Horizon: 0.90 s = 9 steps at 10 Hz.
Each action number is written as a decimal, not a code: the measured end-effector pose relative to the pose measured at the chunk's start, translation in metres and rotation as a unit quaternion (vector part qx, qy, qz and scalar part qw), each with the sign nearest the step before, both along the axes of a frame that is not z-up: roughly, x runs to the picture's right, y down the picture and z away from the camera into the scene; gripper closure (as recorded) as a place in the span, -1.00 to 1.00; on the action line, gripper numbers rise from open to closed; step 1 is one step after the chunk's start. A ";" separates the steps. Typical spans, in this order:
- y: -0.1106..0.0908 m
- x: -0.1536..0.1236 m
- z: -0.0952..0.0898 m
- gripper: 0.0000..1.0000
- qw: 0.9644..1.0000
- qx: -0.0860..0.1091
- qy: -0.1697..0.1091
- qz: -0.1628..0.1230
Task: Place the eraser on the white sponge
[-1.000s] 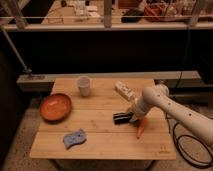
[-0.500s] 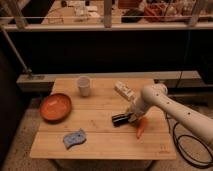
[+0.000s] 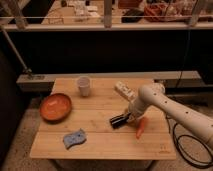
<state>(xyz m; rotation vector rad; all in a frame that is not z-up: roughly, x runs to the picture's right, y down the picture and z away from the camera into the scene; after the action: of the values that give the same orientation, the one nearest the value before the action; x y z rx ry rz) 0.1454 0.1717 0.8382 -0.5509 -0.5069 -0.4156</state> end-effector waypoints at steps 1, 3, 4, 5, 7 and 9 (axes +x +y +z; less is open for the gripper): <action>0.001 -0.002 -0.002 0.36 1.000 -0.001 -0.002 -0.004; 0.002 -0.006 -0.005 0.21 1.000 0.000 -0.006 -0.012; 0.002 -0.009 -0.006 0.29 1.000 0.001 -0.008 -0.017; 0.002 -0.013 -0.008 0.51 1.000 0.002 -0.011 -0.023; 0.003 -0.019 -0.012 0.83 0.999 0.004 -0.016 -0.033; 0.003 -0.025 -0.017 0.90 0.999 0.006 -0.021 -0.046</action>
<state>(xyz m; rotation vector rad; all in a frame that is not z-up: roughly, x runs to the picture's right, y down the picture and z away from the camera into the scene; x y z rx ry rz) 0.1202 0.1748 0.8214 -0.5559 -0.5207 -0.5178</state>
